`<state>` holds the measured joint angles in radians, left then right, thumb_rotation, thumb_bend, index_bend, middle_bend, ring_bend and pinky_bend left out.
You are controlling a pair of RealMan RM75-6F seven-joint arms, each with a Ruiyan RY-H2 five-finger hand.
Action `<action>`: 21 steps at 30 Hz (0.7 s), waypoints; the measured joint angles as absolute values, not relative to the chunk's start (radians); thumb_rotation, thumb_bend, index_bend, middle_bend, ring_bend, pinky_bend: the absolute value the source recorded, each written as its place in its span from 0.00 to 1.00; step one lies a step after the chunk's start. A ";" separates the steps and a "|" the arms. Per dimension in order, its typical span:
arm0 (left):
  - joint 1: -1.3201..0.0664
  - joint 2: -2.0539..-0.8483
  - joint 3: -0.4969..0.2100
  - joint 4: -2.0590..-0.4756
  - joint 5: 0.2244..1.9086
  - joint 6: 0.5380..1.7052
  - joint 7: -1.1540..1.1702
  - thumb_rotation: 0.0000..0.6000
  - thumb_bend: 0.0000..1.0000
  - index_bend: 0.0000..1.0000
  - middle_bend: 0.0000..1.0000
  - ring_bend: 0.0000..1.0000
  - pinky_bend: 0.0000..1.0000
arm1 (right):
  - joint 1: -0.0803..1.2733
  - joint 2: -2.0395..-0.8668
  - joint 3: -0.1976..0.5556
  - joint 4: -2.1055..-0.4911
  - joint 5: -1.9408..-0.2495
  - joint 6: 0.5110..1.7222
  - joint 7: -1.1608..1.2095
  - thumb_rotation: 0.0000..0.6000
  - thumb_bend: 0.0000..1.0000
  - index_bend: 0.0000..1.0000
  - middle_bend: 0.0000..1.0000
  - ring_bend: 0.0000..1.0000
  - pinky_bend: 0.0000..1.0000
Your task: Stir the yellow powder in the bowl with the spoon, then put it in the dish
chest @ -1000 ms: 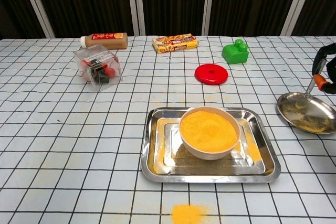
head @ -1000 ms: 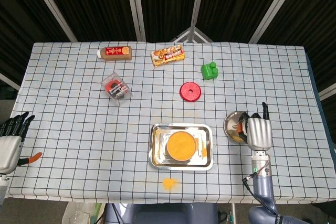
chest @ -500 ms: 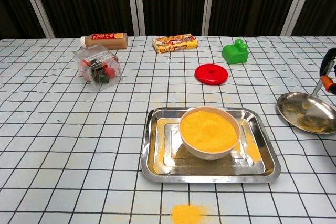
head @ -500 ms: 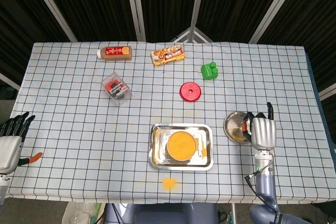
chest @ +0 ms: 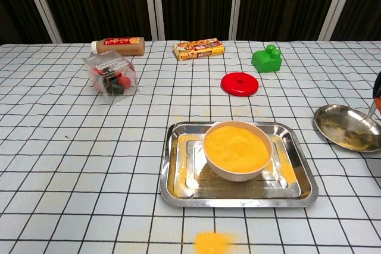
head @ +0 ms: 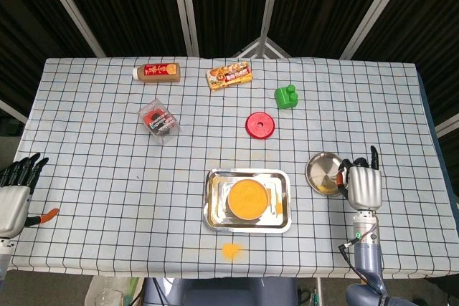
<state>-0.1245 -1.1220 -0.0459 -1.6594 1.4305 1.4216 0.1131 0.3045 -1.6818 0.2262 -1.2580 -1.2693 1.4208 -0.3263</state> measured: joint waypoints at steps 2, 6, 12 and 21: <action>-0.125 -1.122 -0.046 -1.659 1.429 1.420 0.113 1.00 0.00 0.00 0.00 0.00 0.00 | 0.304 -1.682 0.226 -1.257 -1.269 1.421 -0.327 1.00 0.54 0.67 0.59 0.29 0.00; -0.126 -1.122 -0.046 -1.661 1.423 1.414 0.110 1.00 0.00 0.00 0.00 0.00 0.00 | 0.300 -1.681 0.218 -1.261 -1.270 1.422 -0.338 1.00 0.51 0.58 0.52 0.25 0.00; -0.125 -1.120 -0.045 -1.665 1.428 1.418 0.109 1.00 0.00 0.00 0.00 0.00 0.00 | 0.292 -1.672 0.198 -1.267 -1.279 1.426 -0.374 1.00 0.46 0.35 0.44 0.18 0.00; -0.124 -1.119 -0.044 -1.667 1.429 1.417 0.109 1.00 0.00 0.00 0.00 0.00 0.00 | 0.276 -1.640 0.186 -1.326 -1.276 1.430 -0.410 1.00 0.41 0.11 0.29 0.08 0.00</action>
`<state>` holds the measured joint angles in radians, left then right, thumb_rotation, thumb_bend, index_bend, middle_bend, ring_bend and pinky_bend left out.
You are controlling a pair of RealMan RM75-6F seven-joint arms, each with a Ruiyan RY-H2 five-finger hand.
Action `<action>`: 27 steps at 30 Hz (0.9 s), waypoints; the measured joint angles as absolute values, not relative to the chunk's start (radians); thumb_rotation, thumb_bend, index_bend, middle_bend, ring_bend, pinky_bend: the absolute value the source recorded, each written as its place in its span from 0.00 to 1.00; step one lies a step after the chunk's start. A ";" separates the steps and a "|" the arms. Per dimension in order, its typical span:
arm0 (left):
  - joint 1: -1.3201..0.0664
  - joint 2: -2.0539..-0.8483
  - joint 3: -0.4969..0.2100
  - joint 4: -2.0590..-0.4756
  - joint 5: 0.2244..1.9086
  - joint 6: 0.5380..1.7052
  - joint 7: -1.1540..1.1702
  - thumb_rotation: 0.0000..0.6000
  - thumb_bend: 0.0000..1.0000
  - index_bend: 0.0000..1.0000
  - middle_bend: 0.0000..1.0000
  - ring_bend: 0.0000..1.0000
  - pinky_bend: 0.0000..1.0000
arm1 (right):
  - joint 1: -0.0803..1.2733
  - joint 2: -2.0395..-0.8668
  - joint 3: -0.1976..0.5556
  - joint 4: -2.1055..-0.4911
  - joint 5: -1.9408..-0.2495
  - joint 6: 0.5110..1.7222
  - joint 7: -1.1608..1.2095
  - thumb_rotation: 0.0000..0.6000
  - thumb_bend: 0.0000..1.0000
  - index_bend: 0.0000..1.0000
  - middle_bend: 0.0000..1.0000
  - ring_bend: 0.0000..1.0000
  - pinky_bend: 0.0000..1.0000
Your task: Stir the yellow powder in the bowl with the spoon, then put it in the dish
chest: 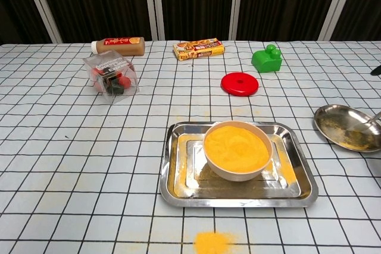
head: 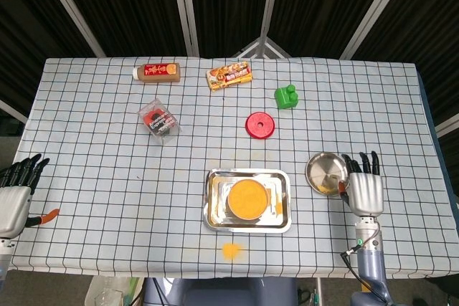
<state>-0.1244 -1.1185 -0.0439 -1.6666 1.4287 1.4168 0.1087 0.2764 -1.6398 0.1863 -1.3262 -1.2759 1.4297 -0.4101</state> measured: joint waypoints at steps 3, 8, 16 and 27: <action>-0.124 -1.118 -0.043 -1.666 1.428 1.416 0.106 1.00 0.00 0.00 0.00 0.00 0.00 | 0.269 -1.627 0.181 -1.355 -1.274 1.431 -0.416 1.00 0.39 0.07 0.25 0.05 0.00; -0.124 -1.117 -0.040 -1.669 1.431 1.413 0.108 1.00 0.00 0.00 0.00 0.00 0.00 | 0.251 -1.594 0.162 -1.406 -1.278 1.436 -0.428 1.00 0.37 0.03 0.21 0.01 0.00; -0.121 -1.115 -0.036 -1.671 1.439 1.417 0.105 1.00 0.00 0.00 0.00 0.00 0.00 | 0.223 -1.544 0.122 -1.461 -1.292 1.440 -0.459 1.00 0.32 0.01 0.18 0.00 0.00; -0.122 -1.109 -0.030 -1.674 1.440 1.410 0.118 1.00 0.00 0.00 0.00 0.00 0.00 | 0.208 -1.470 0.080 -1.557 -1.292 1.431 -0.634 1.00 0.31 0.01 0.15 0.00 0.00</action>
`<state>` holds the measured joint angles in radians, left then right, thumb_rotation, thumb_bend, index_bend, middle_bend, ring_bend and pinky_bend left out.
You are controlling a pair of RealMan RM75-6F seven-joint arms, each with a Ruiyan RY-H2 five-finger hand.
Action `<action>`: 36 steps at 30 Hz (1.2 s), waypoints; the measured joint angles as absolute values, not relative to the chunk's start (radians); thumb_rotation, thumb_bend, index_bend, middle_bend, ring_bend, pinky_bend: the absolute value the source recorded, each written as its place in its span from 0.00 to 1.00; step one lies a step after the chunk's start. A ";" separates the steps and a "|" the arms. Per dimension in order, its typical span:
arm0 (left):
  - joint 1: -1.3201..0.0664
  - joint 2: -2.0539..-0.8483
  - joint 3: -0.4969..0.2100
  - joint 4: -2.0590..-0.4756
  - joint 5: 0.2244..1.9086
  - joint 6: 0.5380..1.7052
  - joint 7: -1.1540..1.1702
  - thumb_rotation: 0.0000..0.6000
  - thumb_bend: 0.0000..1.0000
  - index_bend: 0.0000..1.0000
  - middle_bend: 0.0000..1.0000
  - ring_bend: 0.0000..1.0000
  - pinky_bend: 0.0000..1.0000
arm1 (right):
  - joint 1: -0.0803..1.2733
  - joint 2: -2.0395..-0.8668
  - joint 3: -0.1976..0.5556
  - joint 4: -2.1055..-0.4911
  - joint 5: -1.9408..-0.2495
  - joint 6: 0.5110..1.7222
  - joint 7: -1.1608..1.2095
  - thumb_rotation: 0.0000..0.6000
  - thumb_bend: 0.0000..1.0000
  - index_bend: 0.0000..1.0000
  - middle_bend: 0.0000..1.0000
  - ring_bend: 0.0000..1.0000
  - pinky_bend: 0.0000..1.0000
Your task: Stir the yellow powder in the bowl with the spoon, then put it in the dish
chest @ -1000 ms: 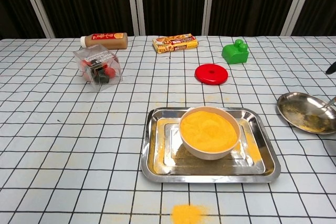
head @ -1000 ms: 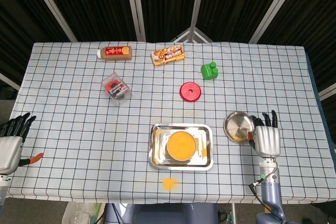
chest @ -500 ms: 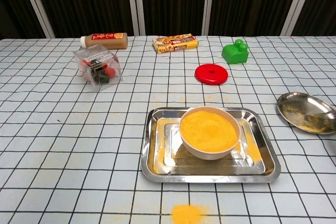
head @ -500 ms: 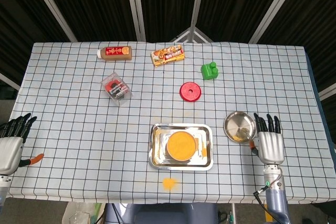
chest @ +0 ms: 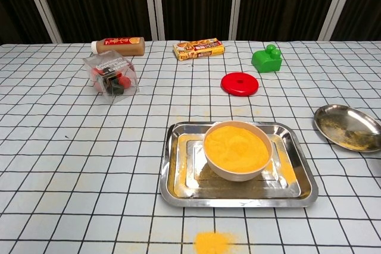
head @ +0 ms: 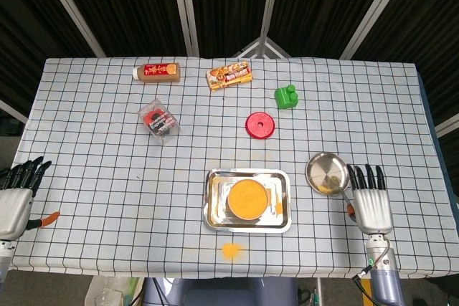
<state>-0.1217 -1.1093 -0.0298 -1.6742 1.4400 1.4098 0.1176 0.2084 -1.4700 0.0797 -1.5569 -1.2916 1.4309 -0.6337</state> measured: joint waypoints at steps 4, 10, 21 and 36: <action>-0.121 -1.108 -0.029 -1.676 1.441 1.410 0.118 1.00 0.00 0.00 0.00 0.00 0.00 | 0.198 -1.435 0.076 -1.610 -1.274 1.430 -0.649 1.00 0.32 0.01 0.15 0.00 0.00; -0.122 -1.109 -0.026 -1.676 1.443 1.407 0.128 1.00 0.00 0.00 0.00 0.00 0.00 | 0.194 -1.417 0.069 -1.620 -1.269 1.419 -0.650 1.00 0.48 0.01 0.15 0.00 0.00; -0.118 -1.104 -0.026 -1.677 1.436 1.407 0.122 1.00 0.00 0.00 0.00 0.00 0.00 | 0.230 -1.460 0.104 -1.637 -1.192 1.400 -0.783 1.00 0.58 0.01 0.13 0.00 0.00; -0.094 -1.083 0.009 -1.697 1.491 1.436 0.115 1.00 0.00 0.00 0.00 0.00 0.00 | 0.118 -1.261 0.013 -1.695 -1.417 1.524 -0.415 1.00 0.33 0.00 0.00 0.00 0.00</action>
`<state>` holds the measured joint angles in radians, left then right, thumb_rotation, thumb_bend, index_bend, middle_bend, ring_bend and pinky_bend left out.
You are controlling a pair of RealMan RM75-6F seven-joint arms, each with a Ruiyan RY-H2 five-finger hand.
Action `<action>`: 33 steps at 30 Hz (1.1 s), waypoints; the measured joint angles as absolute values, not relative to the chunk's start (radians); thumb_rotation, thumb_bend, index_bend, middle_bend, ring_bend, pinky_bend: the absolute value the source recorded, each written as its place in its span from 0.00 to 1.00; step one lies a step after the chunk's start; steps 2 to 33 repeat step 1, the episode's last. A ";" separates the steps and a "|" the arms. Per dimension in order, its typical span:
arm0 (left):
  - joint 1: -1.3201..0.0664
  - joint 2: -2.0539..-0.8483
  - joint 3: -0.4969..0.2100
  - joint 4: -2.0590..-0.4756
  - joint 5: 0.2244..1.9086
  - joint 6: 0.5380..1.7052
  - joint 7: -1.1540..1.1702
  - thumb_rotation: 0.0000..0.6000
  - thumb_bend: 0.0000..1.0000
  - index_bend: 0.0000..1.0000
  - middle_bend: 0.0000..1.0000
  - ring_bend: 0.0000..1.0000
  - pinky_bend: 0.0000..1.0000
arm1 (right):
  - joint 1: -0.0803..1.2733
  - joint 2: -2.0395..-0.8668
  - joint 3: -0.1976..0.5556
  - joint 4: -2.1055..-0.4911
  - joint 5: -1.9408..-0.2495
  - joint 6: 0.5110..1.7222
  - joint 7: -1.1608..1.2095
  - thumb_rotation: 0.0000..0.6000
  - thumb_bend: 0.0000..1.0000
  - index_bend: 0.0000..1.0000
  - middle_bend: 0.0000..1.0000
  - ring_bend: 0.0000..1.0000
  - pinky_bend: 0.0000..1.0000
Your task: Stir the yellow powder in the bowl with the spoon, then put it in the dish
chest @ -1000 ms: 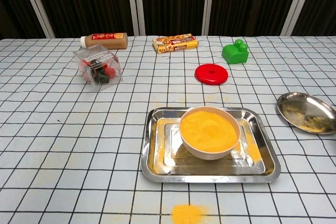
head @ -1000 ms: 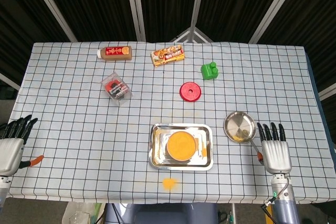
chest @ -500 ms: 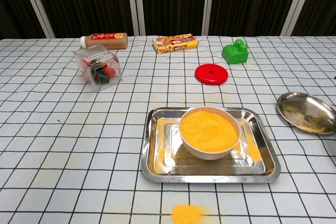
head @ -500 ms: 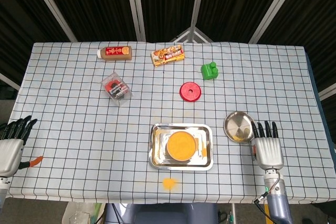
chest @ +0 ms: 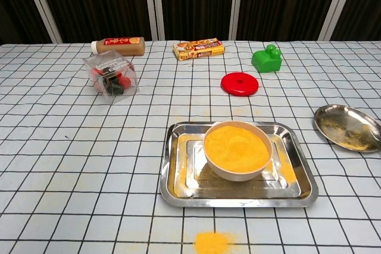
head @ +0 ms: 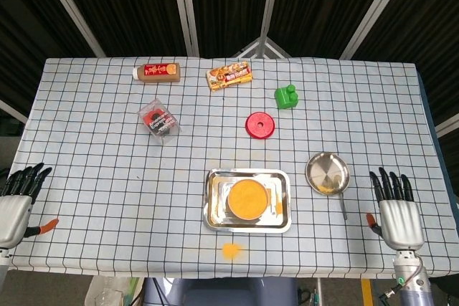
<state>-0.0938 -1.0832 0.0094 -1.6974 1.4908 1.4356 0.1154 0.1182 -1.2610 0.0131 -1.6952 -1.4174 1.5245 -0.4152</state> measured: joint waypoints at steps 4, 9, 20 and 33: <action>-0.090 -1.081 0.015 -1.699 1.499 1.440 0.116 1.00 0.00 0.00 0.00 0.00 0.00 | 0.113 -1.253 0.008 -1.695 -1.441 1.535 -0.394 1.00 0.33 0.00 0.00 0.00 0.00; -0.090 -1.081 0.015 -1.699 1.499 1.440 0.116 1.00 0.00 0.00 0.00 0.00 0.00 | 0.113 -1.253 0.008 -1.695 -1.441 1.535 -0.394 1.00 0.33 0.00 0.00 0.00 0.00; -0.090 -1.081 0.015 -1.699 1.499 1.440 0.116 1.00 0.00 0.00 0.00 0.00 0.00 | 0.113 -1.253 0.008 -1.695 -1.441 1.535 -0.394 1.00 0.33 0.00 0.00 0.00 0.00; -0.090 -1.081 0.015 -1.699 1.499 1.440 0.116 1.00 0.00 0.00 0.00 0.00 0.00 | 0.113 -1.253 0.008 -1.695 -1.441 1.535 -0.394 1.00 0.33 0.00 0.00 0.00 0.00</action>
